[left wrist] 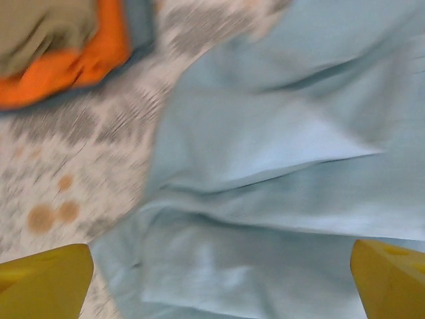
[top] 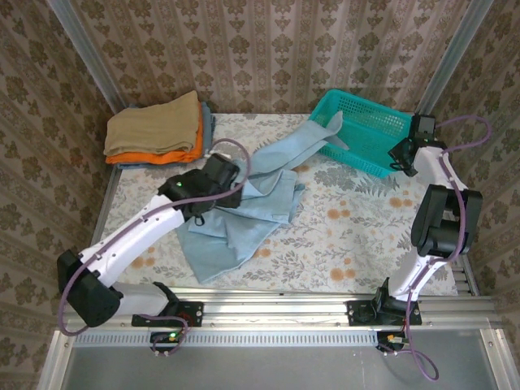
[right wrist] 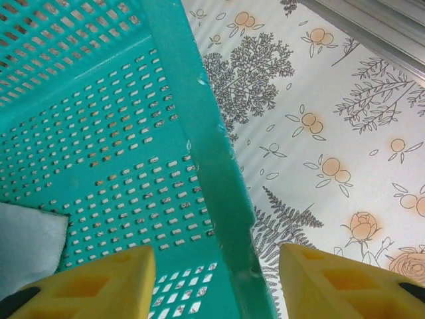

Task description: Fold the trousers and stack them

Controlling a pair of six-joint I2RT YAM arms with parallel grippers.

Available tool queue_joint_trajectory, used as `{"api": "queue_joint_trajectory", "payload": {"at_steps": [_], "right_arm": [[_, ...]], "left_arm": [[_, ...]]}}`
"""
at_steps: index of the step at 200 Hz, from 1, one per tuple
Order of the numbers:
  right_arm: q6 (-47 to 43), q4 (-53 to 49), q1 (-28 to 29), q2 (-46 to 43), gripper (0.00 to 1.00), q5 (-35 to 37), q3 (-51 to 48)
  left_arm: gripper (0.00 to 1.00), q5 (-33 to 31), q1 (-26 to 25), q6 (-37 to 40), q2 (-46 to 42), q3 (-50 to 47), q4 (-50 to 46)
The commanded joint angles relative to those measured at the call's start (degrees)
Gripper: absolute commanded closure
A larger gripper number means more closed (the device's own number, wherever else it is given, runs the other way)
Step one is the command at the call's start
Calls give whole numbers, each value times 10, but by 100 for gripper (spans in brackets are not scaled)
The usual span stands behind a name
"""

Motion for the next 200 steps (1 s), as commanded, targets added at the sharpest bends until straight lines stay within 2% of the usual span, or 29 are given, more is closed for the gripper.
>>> {"api": "queue_joint_trajectory", "payload": {"at_steps": [1, 15, 32, 54, 86, 100, 110, 122, 129, 154, 182, 200], "right_arm": [[1, 1, 4, -45, 43, 12, -6], [-1, -2, 10, -53, 43, 7, -9], [-7, -5, 20, -71, 42, 7, -22], [-17, 0, 32, -100, 40, 0, -50], [-26, 0, 70, -145, 37, -21, -94], [-28, 1, 105, -165, 37, -20, -117], [-26, 6, 129, -178, 37, -17, -134], [-17, 17, 151, -183, 38, -33, -150], [-15, 25, 162, -181, 38, -45, -156], [-6, 39, 188, -134, 38, -50, -140], [14, 53, 183, -72, 36, -47, -97], [26, 59, 178, -50, 30, -37, -77]], "left_arm": [[0, -22, -73, -19, 69, 62, -53], [0, -6, -110, -22, 138, 91, -32], [0, 15, -129, -25, 226, 131, -8], [1, 33, -133, -17, 321, 193, 9], [7, 5, -121, -17, 422, 261, -10], [15, -4, -112, -22, 444, 261, -13], [25, -18, -109, -25, 450, 252, -13], [45, -23, -106, -27, 446, 233, -5], [60, -27, -104, -29, 439, 224, -4], [99, -39, -101, -19, 390, 187, 3], [100, -62, -100, 1, 316, 154, -3], [100, -88, -101, 17, 245, 126, -7]]}}
